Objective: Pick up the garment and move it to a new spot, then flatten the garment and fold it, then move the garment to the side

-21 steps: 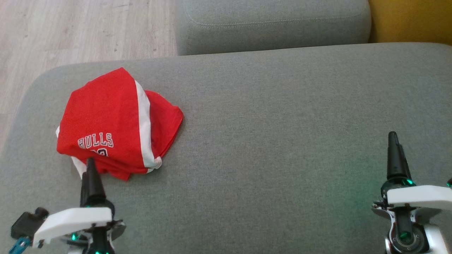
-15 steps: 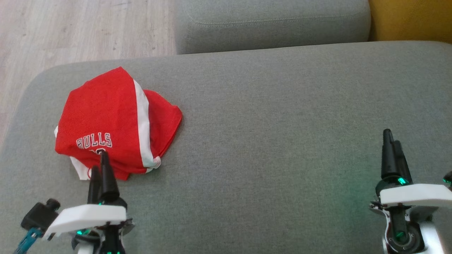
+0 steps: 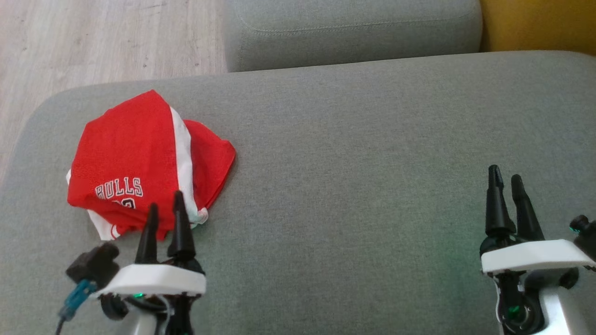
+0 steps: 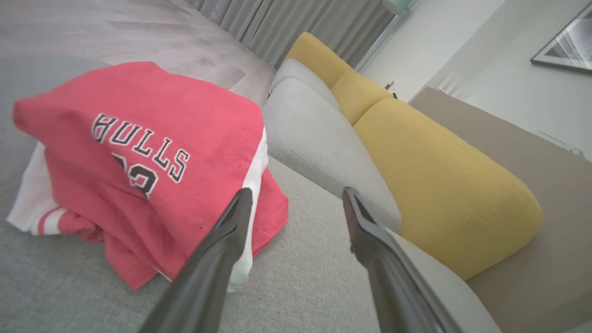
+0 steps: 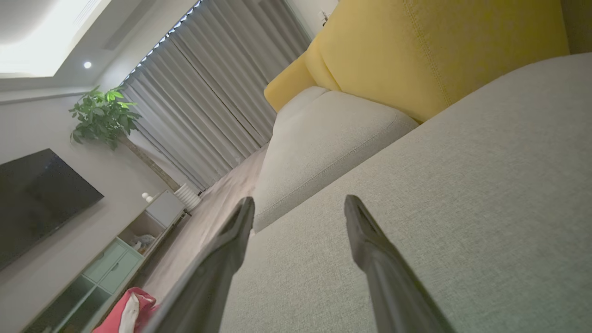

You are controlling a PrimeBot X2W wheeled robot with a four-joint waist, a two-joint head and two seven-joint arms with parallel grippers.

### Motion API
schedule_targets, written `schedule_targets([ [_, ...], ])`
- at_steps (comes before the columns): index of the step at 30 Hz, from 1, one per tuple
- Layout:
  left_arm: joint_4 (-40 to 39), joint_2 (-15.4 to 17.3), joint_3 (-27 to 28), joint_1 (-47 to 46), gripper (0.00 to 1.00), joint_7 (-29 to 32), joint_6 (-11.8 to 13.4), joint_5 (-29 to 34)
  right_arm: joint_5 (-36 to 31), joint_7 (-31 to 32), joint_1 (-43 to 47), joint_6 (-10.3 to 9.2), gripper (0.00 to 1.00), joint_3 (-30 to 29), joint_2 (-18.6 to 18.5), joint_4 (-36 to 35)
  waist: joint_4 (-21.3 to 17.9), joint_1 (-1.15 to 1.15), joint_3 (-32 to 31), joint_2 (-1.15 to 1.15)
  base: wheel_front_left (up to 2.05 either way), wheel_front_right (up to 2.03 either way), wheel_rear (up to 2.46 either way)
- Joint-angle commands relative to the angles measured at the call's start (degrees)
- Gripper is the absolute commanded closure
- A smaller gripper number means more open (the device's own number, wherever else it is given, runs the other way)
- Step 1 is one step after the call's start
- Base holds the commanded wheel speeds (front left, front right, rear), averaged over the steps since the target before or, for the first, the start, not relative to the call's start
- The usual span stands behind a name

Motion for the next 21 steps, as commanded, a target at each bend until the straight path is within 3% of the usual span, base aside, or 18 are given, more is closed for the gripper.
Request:
schedule_targets([
  [1,-1.7,1.1,-0.2,-3.9,0.0,-0.8,0.6,2.5,-2.6,-0.8,-2.4,-0.02,0.0,1.2,-0.3,-2.7,-0.1,0.0,0.0,0.0,0.0,0.0,0.0],
  [21,1.7,6.2,-12.9,-9.0,0.0,-4.2,9.4,18.2,-20.5,-4.2,-2.0,-0.03,0.0,3.3,-0.4,-4.4,-0.2,0.0,1.0,0.0,0.0,0.0,0.0],
])
